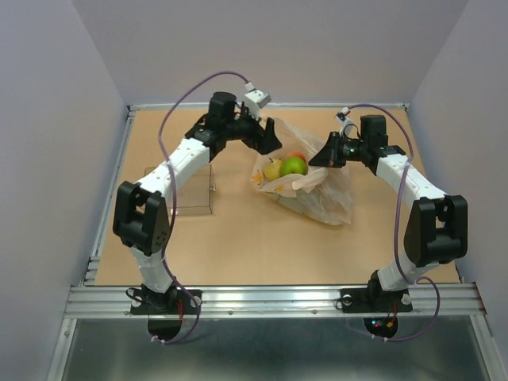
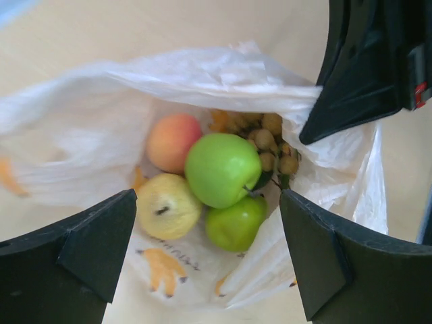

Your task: Place the fake fruits into the plastic bag and tie a complex knot

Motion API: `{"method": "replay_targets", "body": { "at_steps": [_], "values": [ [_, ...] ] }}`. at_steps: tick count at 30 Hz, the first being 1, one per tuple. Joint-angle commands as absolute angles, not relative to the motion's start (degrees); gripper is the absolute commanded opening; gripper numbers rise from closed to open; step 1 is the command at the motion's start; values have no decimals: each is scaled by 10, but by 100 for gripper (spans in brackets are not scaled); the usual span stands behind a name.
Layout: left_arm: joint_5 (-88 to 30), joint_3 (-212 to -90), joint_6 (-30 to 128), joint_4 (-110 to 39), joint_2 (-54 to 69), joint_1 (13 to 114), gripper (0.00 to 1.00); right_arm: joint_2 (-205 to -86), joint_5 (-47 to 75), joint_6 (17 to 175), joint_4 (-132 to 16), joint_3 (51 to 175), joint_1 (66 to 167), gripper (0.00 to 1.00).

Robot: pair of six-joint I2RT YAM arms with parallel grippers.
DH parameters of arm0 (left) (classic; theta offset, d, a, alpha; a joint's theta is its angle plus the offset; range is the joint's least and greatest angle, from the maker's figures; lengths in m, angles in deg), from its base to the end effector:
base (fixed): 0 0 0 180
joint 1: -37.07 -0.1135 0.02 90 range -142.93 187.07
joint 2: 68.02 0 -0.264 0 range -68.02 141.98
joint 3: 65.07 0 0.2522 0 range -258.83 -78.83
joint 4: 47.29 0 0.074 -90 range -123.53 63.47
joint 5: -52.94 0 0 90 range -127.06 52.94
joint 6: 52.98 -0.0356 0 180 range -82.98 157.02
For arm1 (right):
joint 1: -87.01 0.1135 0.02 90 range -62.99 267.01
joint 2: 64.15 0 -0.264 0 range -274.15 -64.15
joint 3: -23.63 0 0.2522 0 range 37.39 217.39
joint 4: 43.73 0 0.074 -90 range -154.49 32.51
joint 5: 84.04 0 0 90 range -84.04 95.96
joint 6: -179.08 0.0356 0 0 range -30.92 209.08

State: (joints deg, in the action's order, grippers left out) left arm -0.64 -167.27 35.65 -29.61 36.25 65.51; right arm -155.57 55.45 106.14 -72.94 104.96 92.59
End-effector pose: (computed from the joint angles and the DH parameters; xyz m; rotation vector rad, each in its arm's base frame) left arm 0.3713 -0.2251 0.3256 0.9149 1.7253 -0.9218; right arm 0.3457 0.0610 0.2717 -0.2546 2.2075 1.1831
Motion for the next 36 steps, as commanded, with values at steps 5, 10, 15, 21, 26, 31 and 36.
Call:
{"method": "replay_targets", "body": {
  "at_steps": [5,10,15,21,26,31,36],
  "values": [
    [1,-1682,296,-333,307,538,96,-1532,560,1021,-721,1044,924,0],
    [56,-1724,201,-333,374,504,95,-1526,548,995,-735,1039,923,0],
    [121,-1735,188,-381,423,505,96,-1522,529,957,-762,1038,923,1],
    [136,-1774,216,-457,480,513,97,-1526,526,937,-783,1039,923,0],
    [115,-1817,259,-475,529,529,94,-1534,526,929,-794,1042,924,0],
    [101,-1839,270,-481,560,532,82,-1535,522,928,-798,1047,924,0],
    [86,-1821,223,-476,549,524,87,-1537,524,928,-798,1057,923,0]
  ]
}}
